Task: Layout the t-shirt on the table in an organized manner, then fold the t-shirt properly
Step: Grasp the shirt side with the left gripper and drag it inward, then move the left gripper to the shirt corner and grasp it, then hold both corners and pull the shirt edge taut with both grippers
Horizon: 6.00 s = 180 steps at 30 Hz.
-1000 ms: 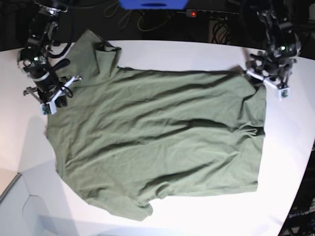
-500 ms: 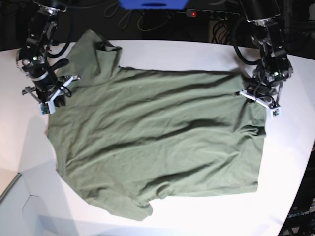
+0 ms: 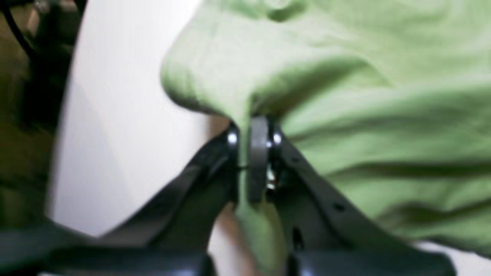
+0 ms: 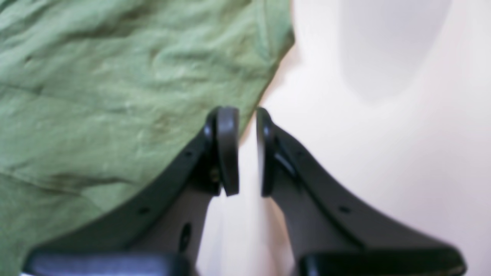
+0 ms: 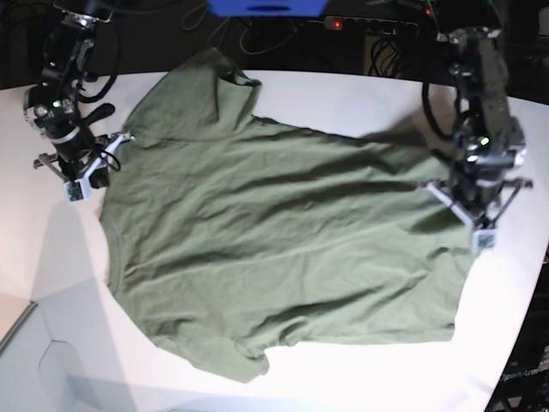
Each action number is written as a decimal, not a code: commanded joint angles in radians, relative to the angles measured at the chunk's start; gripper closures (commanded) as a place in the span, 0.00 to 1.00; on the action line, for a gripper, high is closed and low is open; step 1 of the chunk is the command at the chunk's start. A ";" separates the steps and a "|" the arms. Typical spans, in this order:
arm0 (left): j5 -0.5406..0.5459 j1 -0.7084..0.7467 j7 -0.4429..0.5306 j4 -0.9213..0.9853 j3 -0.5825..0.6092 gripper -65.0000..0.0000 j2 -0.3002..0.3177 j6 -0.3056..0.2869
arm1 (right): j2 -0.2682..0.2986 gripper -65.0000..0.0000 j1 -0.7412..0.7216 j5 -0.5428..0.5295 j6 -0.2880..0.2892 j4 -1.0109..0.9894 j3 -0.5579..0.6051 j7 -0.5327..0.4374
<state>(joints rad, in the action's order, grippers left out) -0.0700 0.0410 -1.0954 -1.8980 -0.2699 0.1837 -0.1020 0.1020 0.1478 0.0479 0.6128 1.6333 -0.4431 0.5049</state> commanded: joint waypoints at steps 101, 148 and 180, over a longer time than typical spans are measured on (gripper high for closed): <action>0.255 0.190 -0.024 -0.104 -0.474 1.00 -0.022 -0.005 | 0.008 0.85 -0.058 -0.013 0.000 -0.048 0.034 -0.024; 0.256 0.256 -0.024 -0.067 -0.515 1.00 -0.036 -0.005 | -0.180 0.30 0.372 -0.009 0.002 0.223 0.126 0.022; 0.256 0.257 -0.024 -0.070 -0.443 1.00 -0.029 -0.005 | -0.157 1.00 0.329 -0.009 -0.001 0.101 -0.041 -0.048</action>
<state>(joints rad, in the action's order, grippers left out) 0.1879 0.3012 -1.1328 -1.9503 -0.7101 0.1444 -0.1097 -0.0608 0.4690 0.0223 0.6235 1.7260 -0.4797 0.4347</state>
